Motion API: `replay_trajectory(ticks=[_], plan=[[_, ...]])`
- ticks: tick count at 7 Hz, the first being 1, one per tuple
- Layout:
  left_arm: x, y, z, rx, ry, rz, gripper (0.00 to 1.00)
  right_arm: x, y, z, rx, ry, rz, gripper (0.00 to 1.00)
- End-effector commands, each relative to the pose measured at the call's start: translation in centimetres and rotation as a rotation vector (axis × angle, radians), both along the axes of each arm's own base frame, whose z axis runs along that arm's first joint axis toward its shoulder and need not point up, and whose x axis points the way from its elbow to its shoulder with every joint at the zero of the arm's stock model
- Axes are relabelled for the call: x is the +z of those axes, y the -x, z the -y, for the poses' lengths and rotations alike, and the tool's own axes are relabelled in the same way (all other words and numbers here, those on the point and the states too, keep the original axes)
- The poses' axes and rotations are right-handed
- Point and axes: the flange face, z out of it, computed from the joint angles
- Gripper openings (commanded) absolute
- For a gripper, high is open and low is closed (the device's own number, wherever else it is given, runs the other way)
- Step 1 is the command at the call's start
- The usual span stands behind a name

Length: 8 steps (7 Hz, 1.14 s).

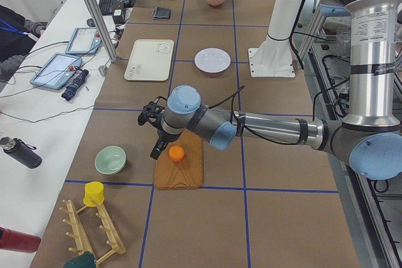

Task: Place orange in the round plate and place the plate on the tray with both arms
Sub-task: 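Lower the left gripper onto the orange while the right arm moves in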

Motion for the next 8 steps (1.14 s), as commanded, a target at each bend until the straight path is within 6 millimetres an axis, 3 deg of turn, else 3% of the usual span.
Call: replay_trajectory(ticks=[1, 2, 4, 6, 7, 8], plan=[[2.1, -5.4, -0.6, -0.013, 0.134, -0.059, 0.98, -4.3, 7.4, -3.3, 0.077, 0.102, 0.053, 1.0], [3.5, -8.9, -0.9, 0.011, 0.174, -0.075, 0.98, -5.3, 8.5, -4.6, 0.09, 0.127, 0.073, 1.0], [7.1, -11.4, -1.1, 0.035, 0.144, -0.107, 0.98, -5.9, 9.3, -5.6, 0.075, 0.114, 0.074, 1.0], [7.6, -16.5, -0.3, 0.008, 0.135, -0.085, 0.98, -6.0, 9.4, -5.7, 0.071, 0.111, 0.076, 1.0], [7.2, -18.3, 0.4, 0.005, 0.141, -0.081, 0.98, -6.0, 9.6, -5.7, 0.07, 0.111, 0.076, 1.0], [7.9, -18.6, 1.1, 0.005, 0.149, -0.076, 0.98, -6.0, 9.5, -5.6, 0.073, 0.11, 0.073, 1.0]])
